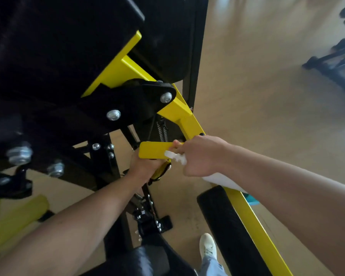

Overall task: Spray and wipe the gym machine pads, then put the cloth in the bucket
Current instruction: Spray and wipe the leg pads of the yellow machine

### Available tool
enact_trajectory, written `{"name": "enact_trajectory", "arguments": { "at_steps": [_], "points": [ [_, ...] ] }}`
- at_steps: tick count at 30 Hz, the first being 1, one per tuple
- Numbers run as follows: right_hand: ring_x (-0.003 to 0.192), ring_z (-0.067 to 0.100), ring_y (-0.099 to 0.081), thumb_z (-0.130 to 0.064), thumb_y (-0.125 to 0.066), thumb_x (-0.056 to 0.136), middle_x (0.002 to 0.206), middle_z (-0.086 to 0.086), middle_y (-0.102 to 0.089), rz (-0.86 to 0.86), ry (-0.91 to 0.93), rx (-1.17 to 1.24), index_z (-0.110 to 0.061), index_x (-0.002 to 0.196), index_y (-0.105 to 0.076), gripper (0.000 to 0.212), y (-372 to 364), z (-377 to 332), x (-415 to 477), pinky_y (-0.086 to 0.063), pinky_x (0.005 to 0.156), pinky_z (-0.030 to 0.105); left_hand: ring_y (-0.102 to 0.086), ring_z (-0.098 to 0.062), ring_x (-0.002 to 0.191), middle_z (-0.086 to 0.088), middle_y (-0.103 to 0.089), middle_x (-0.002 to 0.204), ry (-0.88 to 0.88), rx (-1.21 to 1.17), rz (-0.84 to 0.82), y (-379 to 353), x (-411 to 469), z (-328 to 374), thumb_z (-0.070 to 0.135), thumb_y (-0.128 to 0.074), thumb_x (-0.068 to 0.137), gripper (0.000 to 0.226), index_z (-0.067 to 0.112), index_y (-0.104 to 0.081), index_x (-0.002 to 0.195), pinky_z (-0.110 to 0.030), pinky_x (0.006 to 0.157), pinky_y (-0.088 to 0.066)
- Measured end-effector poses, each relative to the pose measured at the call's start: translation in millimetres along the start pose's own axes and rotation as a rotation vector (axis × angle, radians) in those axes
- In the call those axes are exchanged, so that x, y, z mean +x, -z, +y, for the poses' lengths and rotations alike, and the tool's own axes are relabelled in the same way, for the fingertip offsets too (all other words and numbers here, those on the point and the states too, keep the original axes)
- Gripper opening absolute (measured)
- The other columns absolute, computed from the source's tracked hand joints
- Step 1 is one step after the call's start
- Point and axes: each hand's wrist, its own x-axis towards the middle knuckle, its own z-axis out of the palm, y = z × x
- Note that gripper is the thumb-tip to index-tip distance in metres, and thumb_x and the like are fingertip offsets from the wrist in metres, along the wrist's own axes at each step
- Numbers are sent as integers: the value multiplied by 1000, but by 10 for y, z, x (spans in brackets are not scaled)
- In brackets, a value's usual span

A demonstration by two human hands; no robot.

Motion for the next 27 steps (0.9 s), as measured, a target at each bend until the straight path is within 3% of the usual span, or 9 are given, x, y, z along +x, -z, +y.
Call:
{"name": "enact_trajectory", "arguments": {
  "at_steps": [3,6,10,12,13,15,17,21,27],
  "points": [
    [90,18,-44,-36,-54,96,75,-15,-33,22,-15,14,-29,143,-55,48,13,-28,-15,-37,75,33,-68,-21,92,1,-73,97,-3,41,61,86,-81,75,32,-94,71,40,26,-68,101,-37,81,-56],
    [90,18,-44,-32,-52,98,78,-13,-38,4,-21,-23,-25,146,-53,49,22,-79,-76,-36,74,31,-66,-22,95,0,-72,101,26,117,69,158,-198,154,37,-89,75,36,27,-67,102,-38,83,-54],
    [101,22,-52,-26,-52,100,114,-4,-62,-25,-41,-50,-24,149,-50,49,54,-186,-156,-45,84,35,-65,-24,98,-1,-72,100,70,171,71,231,-346,279,34,-85,81,29,21,-73,104,-36,83,-52],
    [122,26,-57,-23,-51,100,140,0,-59,-36,-56,-72,-27,154,-44,55,48,-246,-162,-49,94,37,-65,-25,102,-2,-71,101,129,158,67,272,-426,326,30,-80,84,24,21,-73,105,-37,87,-53],
    [123,27,-58,-23,-52,99,142,0,-58,-26,-67,-92,-28,154,-45,55,36,-269,-150,-50,94,38,-65,-26,103,-2,-71,102,167,121,60,311,-473,340,29,-78,84,22,23,-73,105,-39,91,-54],
    [102,26,-64,-24,-56,95,113,-1,-65,44,-73,-144,-29,134,-60,39,5,-341,-109,-57,85,40,-67,-28,106,-5,-72,107,241,5,21,416,-594,361,29,-77,84,26,26,-72,110,-45,97,-55],
    [82,22,-63,-24,-59,92,89,-2,-62,89,-48,-219,-27,112,-65,21,-29,-490,-92,-60,72,38,-68,-26,107,-7,-72,113,285,-134,-14,544,-726,345,26,-77,87,29,28,-71,115,-43,95,-56],
    [78,17,-61,-26,-64,90,86,-5,-59,103,85,-296,-28,106,-61,16,-62,-900,-88,-57,68,36,-69,-26,107,-11,-73,114,315,-318,41,883,-1000,260,17,-75,91,16,28,-73,102,-42,99,-56],
    [75,14,-58,-26,-64,87,85,-5,-58,89,238,-252,-31,96,-56,13,-35,-1527,-1,-58,73,40,-69,-28,105,-14,-72,111,395,-486,152,1448,-1475,97,15,-66,97,17,17,-69,114,-41,95,-57]
  ]
}}
